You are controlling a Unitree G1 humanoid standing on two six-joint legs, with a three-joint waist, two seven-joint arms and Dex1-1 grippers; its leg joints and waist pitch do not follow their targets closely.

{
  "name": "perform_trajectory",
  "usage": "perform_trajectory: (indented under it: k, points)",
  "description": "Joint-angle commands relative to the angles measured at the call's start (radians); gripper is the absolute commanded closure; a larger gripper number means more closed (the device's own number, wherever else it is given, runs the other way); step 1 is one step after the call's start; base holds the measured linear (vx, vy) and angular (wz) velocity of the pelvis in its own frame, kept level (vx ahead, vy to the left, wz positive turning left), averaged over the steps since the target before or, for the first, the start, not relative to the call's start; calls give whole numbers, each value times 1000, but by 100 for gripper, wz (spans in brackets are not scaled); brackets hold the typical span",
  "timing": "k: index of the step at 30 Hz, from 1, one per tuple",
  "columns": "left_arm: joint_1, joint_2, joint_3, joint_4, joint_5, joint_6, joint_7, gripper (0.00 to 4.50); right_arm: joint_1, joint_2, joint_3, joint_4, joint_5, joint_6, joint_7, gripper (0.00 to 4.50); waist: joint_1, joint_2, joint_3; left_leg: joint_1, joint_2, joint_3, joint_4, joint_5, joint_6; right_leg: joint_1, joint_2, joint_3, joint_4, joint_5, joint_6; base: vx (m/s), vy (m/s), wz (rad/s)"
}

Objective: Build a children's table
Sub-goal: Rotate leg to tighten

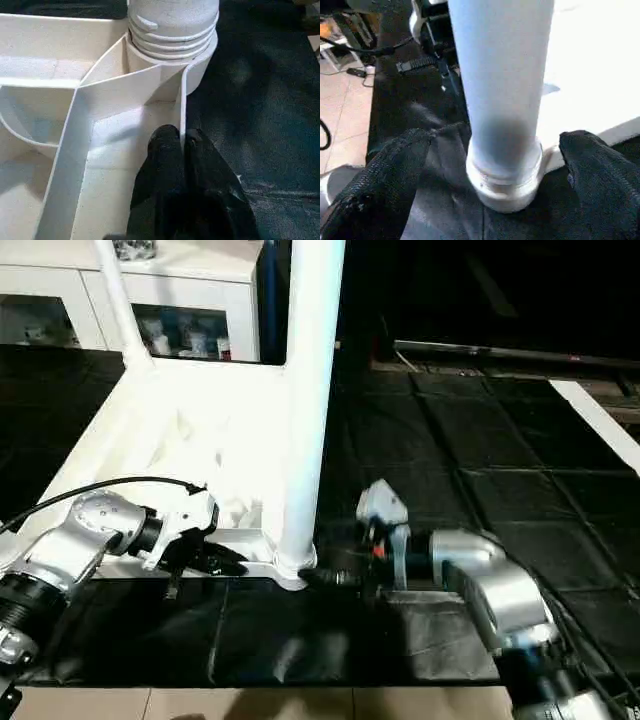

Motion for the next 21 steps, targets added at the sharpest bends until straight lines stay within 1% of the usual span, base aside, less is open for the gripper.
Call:
perform_trajectory:
  k: [1,2,3,4,5,6,7,8,10,11,12,16,19,20,21]
  points:
    - [12,-14,-1,-29,-35,-10,-43,445,-16,1,9,16,0,-20,31,0,0,8,-68,-10,-13,19,-69,-195,2,60,-61,43,-80,-255,-173,0,0,0]
    - [17,-12,-8,-37,-28,-13,-53,445,-27,9,17,34,10,-28,63,0,1,10,-69,-10,-12,19,-69,-189,6,59,-62,43,-78,-249,-175,0,0,0]
    - [17,-12,-8,-37,-28,-13,-53,449,-27,9,17,34,10,-28,63,18,1,10,-68,-11,-11,19,-71,-187,8,60,-63,43,-79,-249,-175,0,0,0]
    - [21,-11,-15,-43,-21,-16,-60,450,-37,15,25,52,16,-35,90,28,2,8,-67,-10,-12,20,-70,-181,8,60,-61,44,-80,-249,-174,0,0,0]
    - [26,-10,-25,-53,-12,-21,-68,450,-51,22,35,79,18,-46,120,36,1,4,-68,-12,-11,19,-71,-184,10,61,-63,42,-77,-252,-178,0,0,0]
    - [29,-10,-33,-58,-6,-24,-73,450,-64,26,44,103,16,-49,139,38,1,7,-67,-11,-11,19,-71,-184,11,60,-63,42,-79,-261,-176,0,0,0]
    - [32,-9,-45,-67,2,-29,-80,450,-84,32,57,142,11,-56,165,48,1,5,-67,-11,-11,19,-71,-183,11,60,-64,42,-77,-268,-176,0,0,0]
    - [33,-9,-50,-70,4,-31,-83,450,-92,34,62,157,8,-58,174,62,1,6,-67,-10,-10,20,-71,-185,12,58,-65,42,-79,-278,-176,0,0,0]
    - [33,-8,-64,-77,13,-36,-90,450,-125,42,77,219,-4,-71,203,62,3,8,-66,-8,-9,21,-71,-185,12,55,-64,43,-81,-277,-178,0,0,0]
    - [33,-8,-64,-77,13,-36,-90,450,-125,42,77,219,-4,-71,203,78,4,5,-68,-7,-9,22,-70,-186,13,55,-65,43,-80,-273,-182,0,0,0]
    - [32,-9,-67,-78,17,-38,-90,450,-140,46,82,246,-10,-80,216,90,7,7,-67,-8,-8,21,-71,-183,11,56,-64,43,-78,-267,-183,0,0,0]
    - [20,-11,-69,-65,34,-48,-88,450,-176,59,95,309,-28,-102,259,121,12,5,-69,-9,-9,22,-70,-172,9,58,-63,43,-75,-247,-185,0,0,0]
    - [14,-11,-67,-57,40,-51,-86,450,-186,62,100,324,-32,-107,273,147,16,5,-69,-10,-8,22,-70,-163,11,59,-64,43,-74,-242,-183,0,0,0]
    - [14,-11,-67,-57,40,-51,-86,450,-186,62,100,324,-32,-107,273,164,17,6,-70,-9,-9,23,-70,-164,11,58,-64,43,-74,-242,-183,0,0,0]
    - [13,-12,-66,-55,41,-52,-85,450,-187,63,101,327,-32,-107,274,164,18,5,-70,-9,-8,22,-70,-162,11,58,-64,43,-73,-239,-183,0,0,0]
